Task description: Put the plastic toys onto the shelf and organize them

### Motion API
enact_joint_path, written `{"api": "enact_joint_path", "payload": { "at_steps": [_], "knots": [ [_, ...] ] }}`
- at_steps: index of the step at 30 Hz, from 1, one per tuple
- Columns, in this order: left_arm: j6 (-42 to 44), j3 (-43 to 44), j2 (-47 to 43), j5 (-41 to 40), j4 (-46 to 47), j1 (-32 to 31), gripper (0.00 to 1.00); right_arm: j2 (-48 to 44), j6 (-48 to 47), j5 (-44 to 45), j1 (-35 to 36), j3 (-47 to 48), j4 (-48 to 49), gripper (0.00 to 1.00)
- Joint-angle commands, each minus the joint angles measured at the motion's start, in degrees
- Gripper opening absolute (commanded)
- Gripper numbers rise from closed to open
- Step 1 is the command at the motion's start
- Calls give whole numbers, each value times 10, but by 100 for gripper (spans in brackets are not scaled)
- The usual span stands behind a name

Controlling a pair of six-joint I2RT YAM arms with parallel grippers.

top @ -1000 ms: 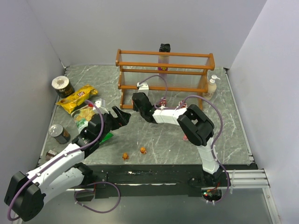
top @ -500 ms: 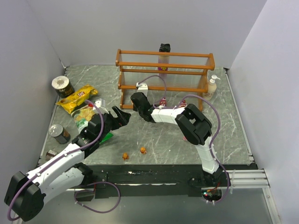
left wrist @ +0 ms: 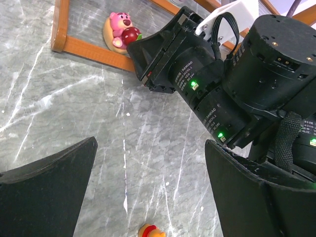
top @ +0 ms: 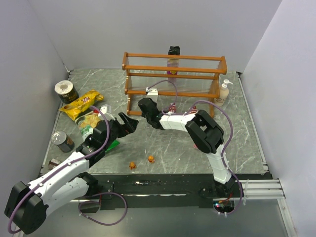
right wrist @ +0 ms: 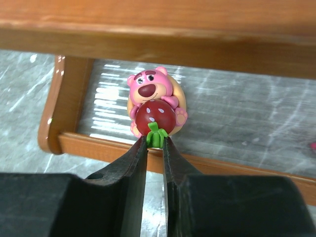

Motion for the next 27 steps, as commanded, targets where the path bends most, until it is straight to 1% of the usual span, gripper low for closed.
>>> {"api": "enact_joint_path", "payload": {
  "at_steps": [1,7,15,20,27],
  "knots": [
    [-9,3,-3,9,12,3,96,-15,18,69,0,6,-29,0],
    [-10,4,0,10,14,3,96,-28,25,91,0,-11,-27,0],
    [-12,4,5,14,16,3,96,-40,48,113,-1,-25,-48,0],
    [-12,3,2,12,14,3,96,-51,51,105,0,-43,-35,0],
    [-12,1,1,12,15,3,96,-62,37,70,0,-60,-8,0]
  ]
}}
